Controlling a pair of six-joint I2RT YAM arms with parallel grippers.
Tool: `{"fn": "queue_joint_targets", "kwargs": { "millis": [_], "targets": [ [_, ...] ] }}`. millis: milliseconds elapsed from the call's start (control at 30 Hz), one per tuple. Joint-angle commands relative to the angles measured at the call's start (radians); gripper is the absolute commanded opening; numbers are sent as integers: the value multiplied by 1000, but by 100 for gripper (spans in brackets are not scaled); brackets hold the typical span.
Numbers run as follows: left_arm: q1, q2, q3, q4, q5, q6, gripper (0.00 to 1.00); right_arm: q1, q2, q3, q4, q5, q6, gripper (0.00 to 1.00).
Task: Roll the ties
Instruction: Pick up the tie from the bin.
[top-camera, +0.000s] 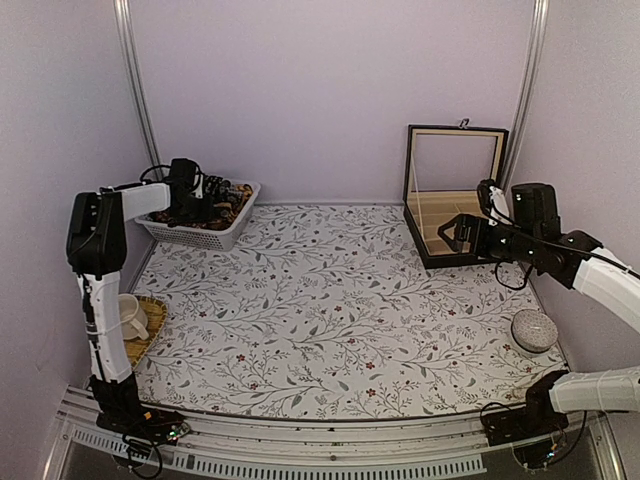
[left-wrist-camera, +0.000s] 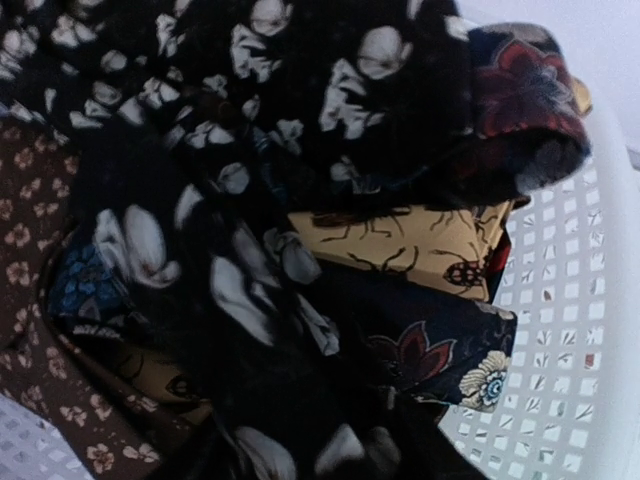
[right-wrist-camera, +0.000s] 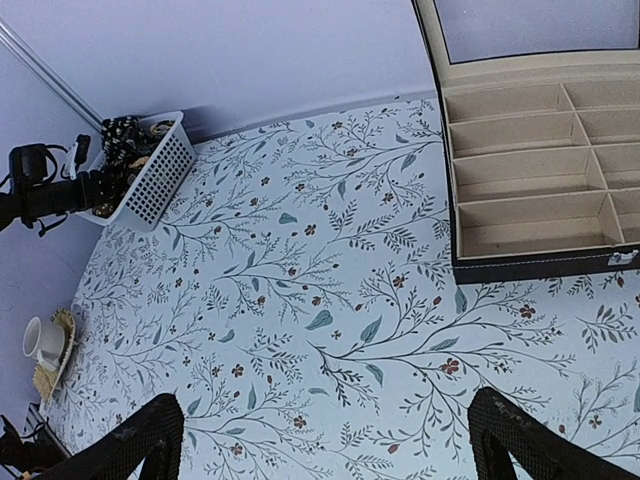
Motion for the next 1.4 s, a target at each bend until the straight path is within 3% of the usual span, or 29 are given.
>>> {"fn": "queue_joint_targets", "kwargs": {
  "millis": [0,67,333,433,500,967,1367],
  "targets": [
    [2,30,39,-4,16,36,37,-1,26,-8,27,-22,16,100],
    [-3,29,55,-15,18,48,29,-2,27,-11,29,-23,18,100],
    [-28,-33,65,-22,5,83,27,-2,42,-11,42,-44,26,100],
    [-32,-49,66,-20,12,90,6,-2,47,-12,46,-53,30,100],
    [-37,-58,67,-20,15,96,0,-2,47,-12,47,-55,31,100],
    [-178,-253,139,-9,51,140,0,0,65,-34,95,-98,33,100],
    [-498,-391,238,-58,292,109,0,18,71,-97,300,-377,-11,100]
  ]
}}
